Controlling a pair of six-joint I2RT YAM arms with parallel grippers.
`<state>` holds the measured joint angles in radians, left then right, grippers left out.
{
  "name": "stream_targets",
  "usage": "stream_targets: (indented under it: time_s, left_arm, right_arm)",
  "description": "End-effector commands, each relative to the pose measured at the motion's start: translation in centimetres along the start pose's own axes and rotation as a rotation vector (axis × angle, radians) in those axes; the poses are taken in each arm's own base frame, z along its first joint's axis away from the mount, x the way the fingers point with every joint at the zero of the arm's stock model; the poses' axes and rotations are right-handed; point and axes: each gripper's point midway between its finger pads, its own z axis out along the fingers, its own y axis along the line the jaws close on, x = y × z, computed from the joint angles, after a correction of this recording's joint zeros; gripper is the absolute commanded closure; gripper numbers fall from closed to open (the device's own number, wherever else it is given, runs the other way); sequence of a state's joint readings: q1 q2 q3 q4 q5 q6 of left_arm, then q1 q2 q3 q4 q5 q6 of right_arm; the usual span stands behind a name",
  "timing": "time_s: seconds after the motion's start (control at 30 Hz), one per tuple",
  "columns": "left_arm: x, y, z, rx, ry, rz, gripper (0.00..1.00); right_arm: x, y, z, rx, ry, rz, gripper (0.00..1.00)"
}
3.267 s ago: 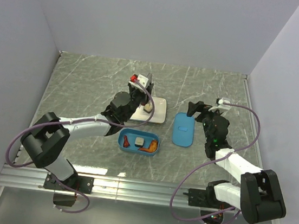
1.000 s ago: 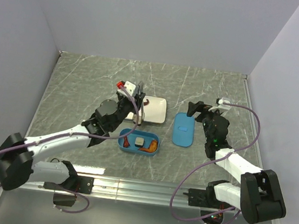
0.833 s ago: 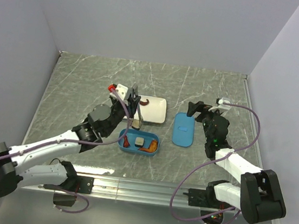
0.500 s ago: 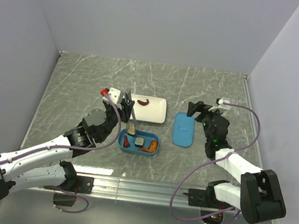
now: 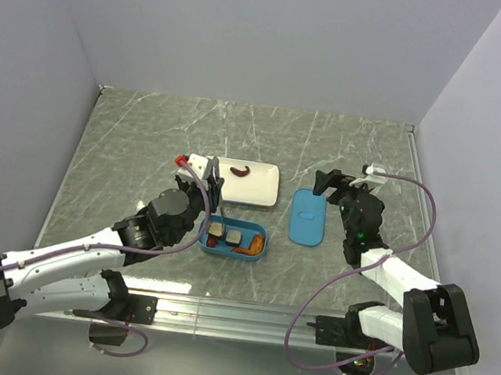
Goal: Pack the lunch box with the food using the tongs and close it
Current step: Place the food into the lunch box
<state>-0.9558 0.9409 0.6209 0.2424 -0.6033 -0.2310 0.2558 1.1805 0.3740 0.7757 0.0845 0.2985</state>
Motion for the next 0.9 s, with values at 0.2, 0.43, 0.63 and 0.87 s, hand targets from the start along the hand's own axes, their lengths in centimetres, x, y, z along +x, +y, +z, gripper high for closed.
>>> stream_targets:
  time_s: [0.2,0.43,0.63,0.87]
  left_arm:
    - [-0.6,0.3,0.7,-0.041,-0.067,-0.023,0.91]
    - [-0.3,-0.6,1.4,-0.014,-0.073,-0.016,0.91]
    - [0.1,-1.2,1.7,0.004,-0.065,-0.017,0.91]
    - [0.1,-1.1,1.6,-0.012,-0.063,-0.011,0.82]
  right_arm:
    - [-2.2,1.0,0.5,-0.029,-0.063,0.007,0.02]
    - [-2.1,1.0,0.5,-0.028,-0.061,0.006,0.02]
    - [-2.2,1.0,0.5,-0.029,-0.063,0.007,0.02]
    - [-2.2,1.1,0.5,-0.032,-0.062,0.006,0.02]
